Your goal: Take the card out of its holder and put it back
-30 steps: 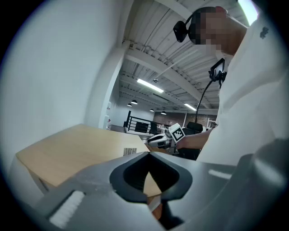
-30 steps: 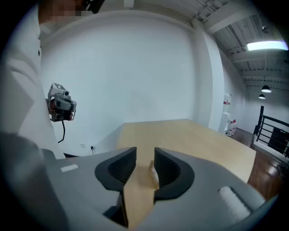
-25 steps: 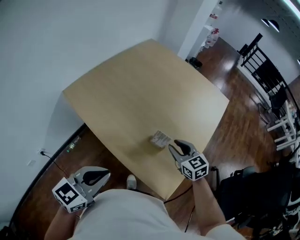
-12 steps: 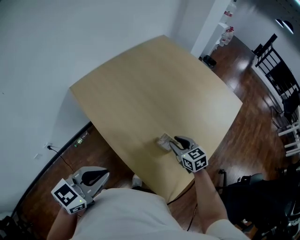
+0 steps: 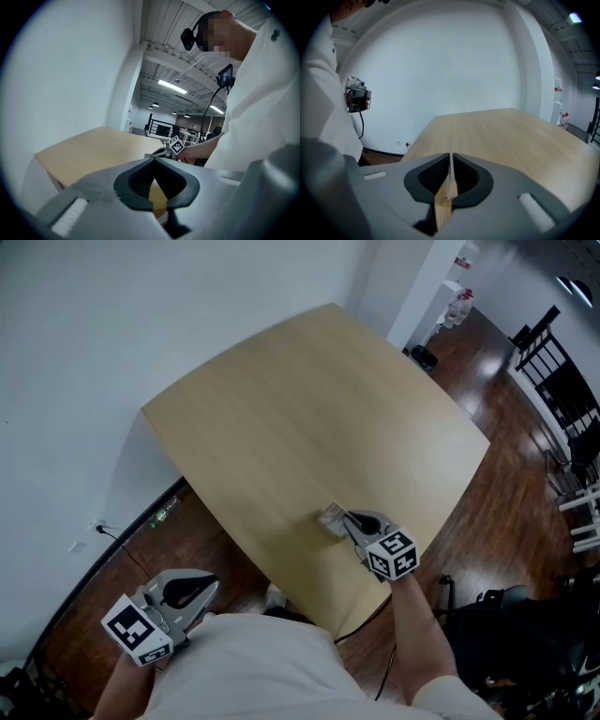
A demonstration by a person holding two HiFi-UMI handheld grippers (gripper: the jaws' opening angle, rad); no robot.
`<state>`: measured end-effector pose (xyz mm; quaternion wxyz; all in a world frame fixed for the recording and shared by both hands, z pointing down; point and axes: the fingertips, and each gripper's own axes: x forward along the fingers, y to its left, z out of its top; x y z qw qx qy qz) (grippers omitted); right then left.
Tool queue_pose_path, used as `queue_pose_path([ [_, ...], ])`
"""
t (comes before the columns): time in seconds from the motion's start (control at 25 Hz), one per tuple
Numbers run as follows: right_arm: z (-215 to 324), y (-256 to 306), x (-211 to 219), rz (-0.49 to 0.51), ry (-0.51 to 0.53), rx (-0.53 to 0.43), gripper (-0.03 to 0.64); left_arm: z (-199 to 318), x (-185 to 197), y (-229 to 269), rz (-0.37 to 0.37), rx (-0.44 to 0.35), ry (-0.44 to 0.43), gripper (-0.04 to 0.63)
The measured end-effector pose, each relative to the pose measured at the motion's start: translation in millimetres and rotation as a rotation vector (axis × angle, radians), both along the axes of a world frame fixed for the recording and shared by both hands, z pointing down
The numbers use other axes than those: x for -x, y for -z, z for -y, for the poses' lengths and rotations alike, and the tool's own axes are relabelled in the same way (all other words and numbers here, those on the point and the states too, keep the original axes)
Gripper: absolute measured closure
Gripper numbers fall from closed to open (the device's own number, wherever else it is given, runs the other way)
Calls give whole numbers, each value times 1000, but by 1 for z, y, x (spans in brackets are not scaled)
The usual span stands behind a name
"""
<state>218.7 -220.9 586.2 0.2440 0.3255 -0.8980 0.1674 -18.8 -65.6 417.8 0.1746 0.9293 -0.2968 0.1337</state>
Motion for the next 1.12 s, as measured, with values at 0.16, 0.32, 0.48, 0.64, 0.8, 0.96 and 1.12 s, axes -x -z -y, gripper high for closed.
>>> queue_pose_path([
  [0.16, -3, 4, 3, 16, 6, 5, 595, -3, 5, 1, 1, -6, -1, 592],
  [0.32, -4, 11, 5, 15, -1, -11, 595, -8, 11, 2, -2, -10, -4, 592],
  [0.48, -6, 25, 6, 0, -10, -42, 595, -14, 18, 4, -6, -18, -6, 592],
  [0.64, -11, 46, 7, -35, -21, -93, 595, -21, 27, 5, -21, -24, -13, 592],
  [0.8, -20, 77, 13, -47, -34, -161, 595, -32, 36, 5, -34, -28, -28, 592],
  [0.96, -40, 106, 28, -53, -31, -210, 596, -44, 48, 8, -49, -40, -44, 592],
  [1.12, -73, 126, 58, -52, -18, -236, 597, -62, 67, 8, -58, -45, -58, 592],
])
